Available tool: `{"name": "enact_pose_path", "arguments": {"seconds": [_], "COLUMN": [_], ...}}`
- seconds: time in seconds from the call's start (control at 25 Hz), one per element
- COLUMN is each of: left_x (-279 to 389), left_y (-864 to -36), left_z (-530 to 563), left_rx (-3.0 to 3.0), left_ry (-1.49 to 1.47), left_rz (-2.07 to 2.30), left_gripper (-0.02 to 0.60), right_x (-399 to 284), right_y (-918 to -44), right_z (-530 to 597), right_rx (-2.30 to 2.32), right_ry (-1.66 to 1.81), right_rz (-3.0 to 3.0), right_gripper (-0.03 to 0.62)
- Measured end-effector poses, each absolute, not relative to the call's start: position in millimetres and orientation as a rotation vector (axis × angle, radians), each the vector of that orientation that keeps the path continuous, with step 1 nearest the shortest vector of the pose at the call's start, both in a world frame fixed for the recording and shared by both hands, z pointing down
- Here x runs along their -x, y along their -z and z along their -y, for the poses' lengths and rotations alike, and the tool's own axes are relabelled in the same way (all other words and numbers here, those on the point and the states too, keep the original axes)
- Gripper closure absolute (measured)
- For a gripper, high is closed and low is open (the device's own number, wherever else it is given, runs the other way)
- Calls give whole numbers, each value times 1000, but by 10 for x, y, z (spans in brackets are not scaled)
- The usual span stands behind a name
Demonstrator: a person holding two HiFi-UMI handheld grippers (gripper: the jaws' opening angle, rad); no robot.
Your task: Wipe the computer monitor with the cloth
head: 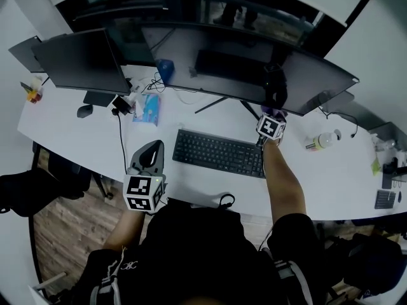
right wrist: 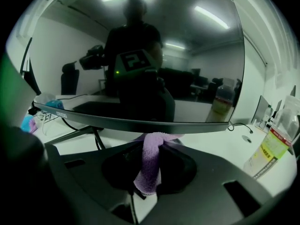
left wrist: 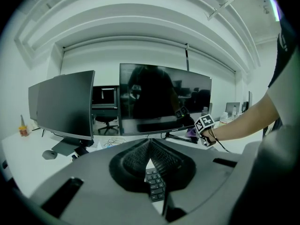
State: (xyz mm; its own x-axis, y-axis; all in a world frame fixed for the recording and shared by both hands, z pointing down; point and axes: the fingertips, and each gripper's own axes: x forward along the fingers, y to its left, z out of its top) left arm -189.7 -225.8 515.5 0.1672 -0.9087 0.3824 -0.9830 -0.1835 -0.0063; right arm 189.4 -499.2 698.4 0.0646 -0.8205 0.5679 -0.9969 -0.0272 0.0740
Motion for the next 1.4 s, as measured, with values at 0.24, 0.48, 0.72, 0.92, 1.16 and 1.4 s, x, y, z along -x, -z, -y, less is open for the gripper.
{"name": "enact_pose_path", "arguments": {"seconds": [0.24,0.48,0.72,0.92,1.16,1.4], "left_x": [2141,2440,2688,2946,3222,3397], "left_y": [-5156,-5122,-5075,-5016,-5037,-5056], "left_z": [2121,1979,1878,1821,1817,1876], "left_rx": [-2168,-2126,-2094,-2074,-2061,-2056], "left_ry": [-426,-387,-357,-340,-352,-342], "left_rz": [1862,1916,1961,2001,2015,2015], "left_gripper": [568,568,568,568,568,568], "right_x": [-1527,-1167,-682,-318,4,396], "right_y": [-6969,-6924,-6839,-6790,-6782,-6774], "right_z": [4947,4879,4813,4832,4807,4768], "right_rx": [-1846,-1807,-1747,-1743,-1714,-1651], "right_ry": [-514,-485,-446,-496,-493,-482], "right_rz": [1859,1891,1950,2005,2029,2080], "right_gripper": [502,502,502,500,499,497]}}
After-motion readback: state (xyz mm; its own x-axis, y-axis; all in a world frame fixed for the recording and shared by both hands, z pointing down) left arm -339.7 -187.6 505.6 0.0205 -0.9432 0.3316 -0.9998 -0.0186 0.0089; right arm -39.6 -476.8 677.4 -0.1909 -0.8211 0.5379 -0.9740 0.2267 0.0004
